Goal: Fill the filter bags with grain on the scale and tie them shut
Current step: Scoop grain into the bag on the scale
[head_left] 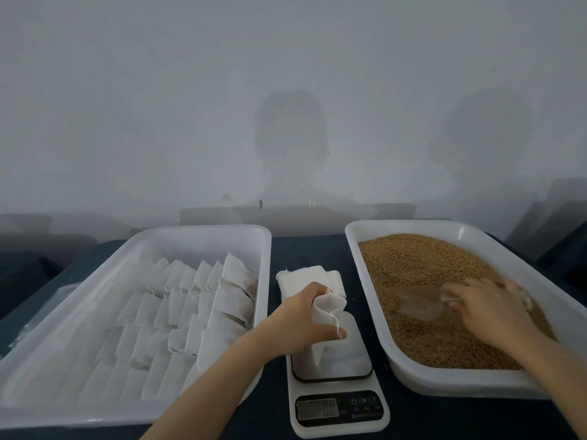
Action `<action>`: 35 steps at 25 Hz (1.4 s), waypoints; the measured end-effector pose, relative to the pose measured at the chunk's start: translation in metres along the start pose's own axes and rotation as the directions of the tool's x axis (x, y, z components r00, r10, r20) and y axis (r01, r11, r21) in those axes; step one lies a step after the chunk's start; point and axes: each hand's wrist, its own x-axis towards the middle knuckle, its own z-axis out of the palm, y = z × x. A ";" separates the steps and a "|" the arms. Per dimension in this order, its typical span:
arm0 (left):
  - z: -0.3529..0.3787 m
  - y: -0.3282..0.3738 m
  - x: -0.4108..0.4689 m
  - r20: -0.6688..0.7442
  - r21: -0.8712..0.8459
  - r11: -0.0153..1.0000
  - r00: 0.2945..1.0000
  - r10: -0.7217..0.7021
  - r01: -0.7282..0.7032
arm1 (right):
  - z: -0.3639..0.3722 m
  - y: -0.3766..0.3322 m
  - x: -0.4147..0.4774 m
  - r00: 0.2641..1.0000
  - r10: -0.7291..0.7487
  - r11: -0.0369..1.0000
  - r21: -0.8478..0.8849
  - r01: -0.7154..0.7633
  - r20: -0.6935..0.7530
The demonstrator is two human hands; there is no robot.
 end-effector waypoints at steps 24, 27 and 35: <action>0.001 0.000 0.002 -0.014 0.020 1.000 1.000 0.024 -0.024 | -0.018 0.027 -0.021 0.984 0.043 0.860 0.495 -0.125 0.174; 0.001 -0.001 0.003 -0.005 0.013 1.000 1.000 0.017 -0.017 | -0.023 0.025 -0.025 0.982 0.045 0.846 0.516 -0.136 0.185; 0.001 -0.002 0.002 0.007 -0.008 1.000 1.000 0.007 -0.007 | -0.058 0.009 -0.035 0.994 0.027 0.777 0.624 -0.089 0.107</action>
